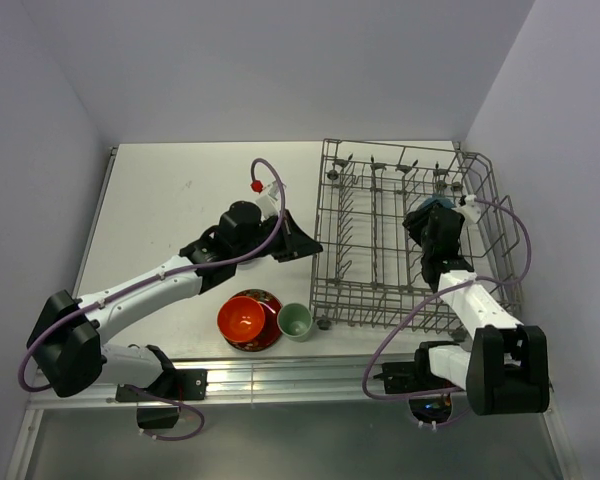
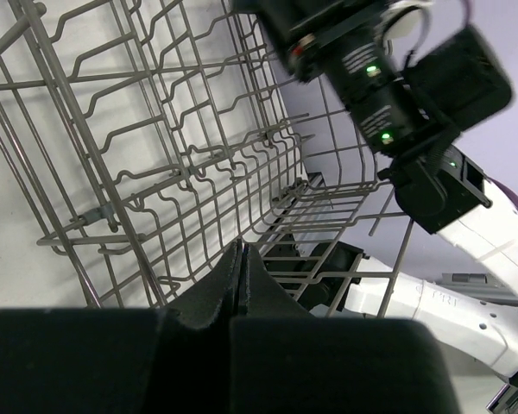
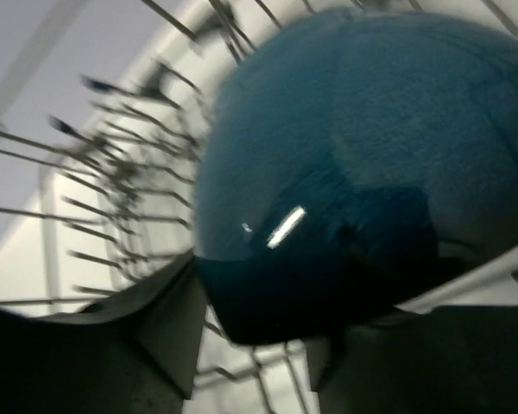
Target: Load the mixed dishes into the dish rack
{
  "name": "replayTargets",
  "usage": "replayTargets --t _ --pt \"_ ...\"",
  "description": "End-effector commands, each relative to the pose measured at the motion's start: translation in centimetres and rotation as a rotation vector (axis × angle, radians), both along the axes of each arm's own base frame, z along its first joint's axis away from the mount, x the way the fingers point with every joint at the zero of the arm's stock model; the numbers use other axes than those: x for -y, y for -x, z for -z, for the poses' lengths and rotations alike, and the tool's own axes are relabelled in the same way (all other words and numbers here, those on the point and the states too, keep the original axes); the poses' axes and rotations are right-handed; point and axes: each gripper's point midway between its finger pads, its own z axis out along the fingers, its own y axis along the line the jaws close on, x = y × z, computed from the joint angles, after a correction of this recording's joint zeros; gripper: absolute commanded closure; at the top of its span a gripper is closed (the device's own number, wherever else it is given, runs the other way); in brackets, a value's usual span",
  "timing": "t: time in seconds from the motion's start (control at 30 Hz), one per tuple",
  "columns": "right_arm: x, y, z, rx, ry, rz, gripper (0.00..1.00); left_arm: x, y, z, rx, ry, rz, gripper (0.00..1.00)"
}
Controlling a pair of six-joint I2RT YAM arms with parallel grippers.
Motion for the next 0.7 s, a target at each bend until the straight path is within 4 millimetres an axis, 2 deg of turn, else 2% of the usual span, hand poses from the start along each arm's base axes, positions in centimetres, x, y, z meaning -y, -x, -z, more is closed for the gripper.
replayTargets --t 0.0,0.1,0.2,0.37,0.67 --pt "1.1 2.1 4.6 -0.21 0.023 0.043 0.47 0.7 -0.4 -2.9 0.057 0.063 0.015 1.0" --pt "1.0 2.3 4.4 -0.186 0.023 0.036 0.32 0.8 -0.5 -2.9 0.057 0.064 0.018 1.0" --pt "0.7 2.6 4.4 -0.17 0.025 0.021 0.24 0.9 -0.5 -2.6 0.053 0.064 0.023 1.0" --pt "-0.3 2.5 2.4 -0.109 0.029 -0.047 0.2 1.0 -0.5 -2.3 0.048 0.059 0.023 1.0" --pt "-1.8 2.3 -1.0 -0.076 0.01 -0.131 0.19 0.9 -0.7 -1.8 0.044 0.051 0.013 1.0"
